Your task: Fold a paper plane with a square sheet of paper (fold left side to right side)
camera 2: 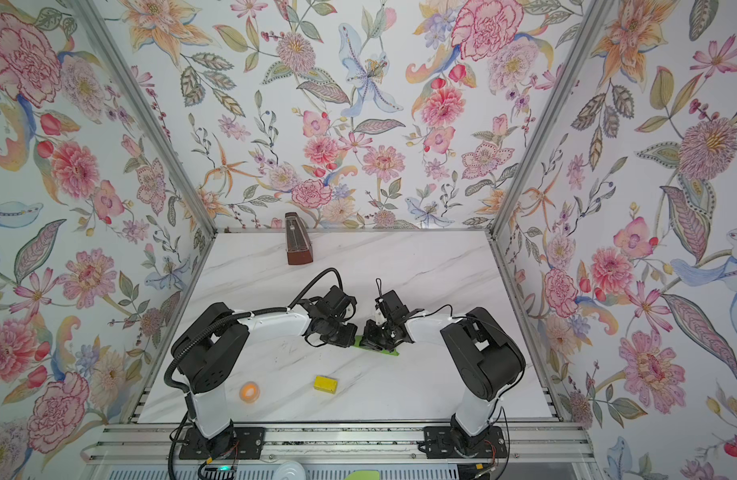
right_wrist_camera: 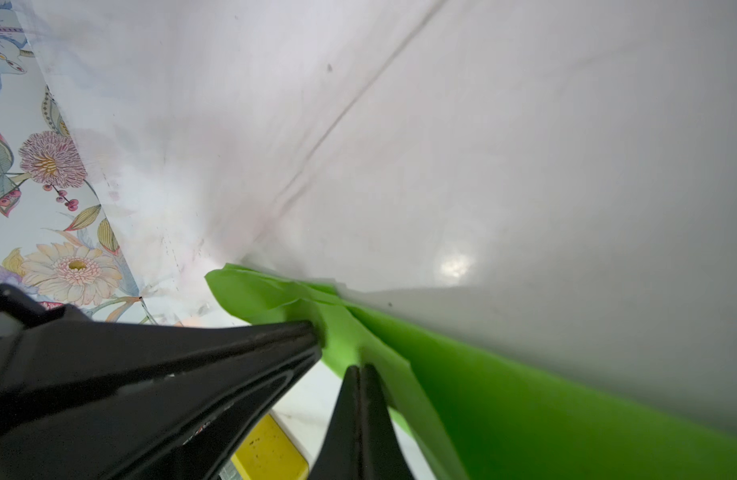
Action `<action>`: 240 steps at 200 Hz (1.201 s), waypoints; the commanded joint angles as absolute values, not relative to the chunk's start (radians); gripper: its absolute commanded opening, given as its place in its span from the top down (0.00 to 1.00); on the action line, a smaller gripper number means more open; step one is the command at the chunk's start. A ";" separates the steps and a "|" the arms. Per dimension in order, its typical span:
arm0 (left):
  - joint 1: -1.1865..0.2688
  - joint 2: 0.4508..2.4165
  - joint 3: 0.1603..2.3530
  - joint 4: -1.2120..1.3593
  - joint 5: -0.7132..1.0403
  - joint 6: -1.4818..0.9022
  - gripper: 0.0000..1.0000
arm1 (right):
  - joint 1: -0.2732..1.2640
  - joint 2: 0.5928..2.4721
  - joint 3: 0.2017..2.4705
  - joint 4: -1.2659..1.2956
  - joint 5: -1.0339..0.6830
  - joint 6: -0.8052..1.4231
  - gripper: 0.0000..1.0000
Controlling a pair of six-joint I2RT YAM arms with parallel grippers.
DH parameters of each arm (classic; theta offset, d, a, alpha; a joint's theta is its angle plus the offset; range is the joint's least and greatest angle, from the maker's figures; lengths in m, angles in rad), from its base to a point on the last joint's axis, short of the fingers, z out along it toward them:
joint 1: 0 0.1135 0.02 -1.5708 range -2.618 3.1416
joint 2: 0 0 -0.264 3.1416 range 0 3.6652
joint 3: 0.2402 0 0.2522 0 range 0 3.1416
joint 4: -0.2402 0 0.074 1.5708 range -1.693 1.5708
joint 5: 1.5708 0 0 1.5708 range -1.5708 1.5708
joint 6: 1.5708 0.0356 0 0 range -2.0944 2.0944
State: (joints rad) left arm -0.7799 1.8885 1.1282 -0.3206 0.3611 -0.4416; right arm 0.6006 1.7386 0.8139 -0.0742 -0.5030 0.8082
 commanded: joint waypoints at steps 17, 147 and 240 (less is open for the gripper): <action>-0.738 1.878 1.030 -0.388 0.308 -0.383 0.93 | 0.593 1.796 0.765 -0.181 -0.414 0.810 1.00; -0.543 1.685 0.889 -0.407 0.319 -0.345 0.93 | 0.601 1.790 0.800 -0.222 -0.424 0.784 1.00; -0.746 1.865 1.134 -0.314 0.436 -0.430 0.94 | 0.629 1.822 0.883 -0.308 -0.390 0.743 1.00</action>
State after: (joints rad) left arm -0.7303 1.7824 1.1355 -0.3202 0.3946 -0.3916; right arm 0.6159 1.7668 0.8902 -0.1802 -0.4820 0.7708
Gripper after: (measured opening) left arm 0.069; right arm 0.047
